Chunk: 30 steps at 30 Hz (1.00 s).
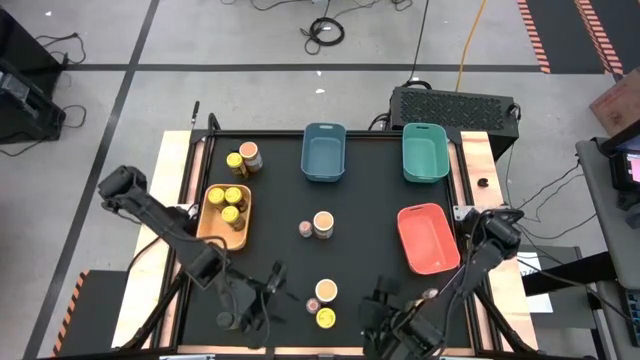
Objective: Sort spices by type
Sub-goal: Put the yellow seasoning can into the yellow bin
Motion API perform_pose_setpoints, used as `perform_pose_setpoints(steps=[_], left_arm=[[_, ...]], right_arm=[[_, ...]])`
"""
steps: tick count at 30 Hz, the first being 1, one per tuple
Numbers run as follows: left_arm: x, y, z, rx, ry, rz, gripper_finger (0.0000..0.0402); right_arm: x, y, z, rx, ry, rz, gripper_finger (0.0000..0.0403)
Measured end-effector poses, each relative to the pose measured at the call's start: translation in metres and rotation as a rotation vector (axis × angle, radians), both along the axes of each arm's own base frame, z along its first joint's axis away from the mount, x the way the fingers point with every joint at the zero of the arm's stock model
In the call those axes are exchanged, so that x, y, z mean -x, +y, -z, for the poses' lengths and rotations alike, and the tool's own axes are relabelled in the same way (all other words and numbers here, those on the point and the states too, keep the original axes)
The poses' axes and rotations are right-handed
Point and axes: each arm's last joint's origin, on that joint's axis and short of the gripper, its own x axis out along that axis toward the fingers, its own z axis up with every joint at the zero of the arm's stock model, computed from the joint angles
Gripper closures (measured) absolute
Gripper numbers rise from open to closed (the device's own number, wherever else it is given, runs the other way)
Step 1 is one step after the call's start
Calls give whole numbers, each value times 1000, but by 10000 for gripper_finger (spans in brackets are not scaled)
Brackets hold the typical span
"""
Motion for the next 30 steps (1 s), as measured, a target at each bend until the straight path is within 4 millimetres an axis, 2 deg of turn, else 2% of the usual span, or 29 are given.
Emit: perform_pose_setpoints(steps=[2,5,9,15,22,30], left_arm=[[0,-7,-3,-5,1,18,123],[-7,-13,9,-36,29,24,123],[-35,-16,31,-58,5,69,123],[-70,-21,50,-73,22,132,123],[-89,-31,50,-129,-25,182,123],[-105,-23,68,-116,46,218,123]], right_arm=[[1,3,1,0,-20,14,179],[3,9,2,7,-70,21,179],[5,12,3,38,-115,23,179],[5,12,2,34,-145,49,179],[5,13,2,55,-165,40,179],[6,14,1,83,-188,29,179]])
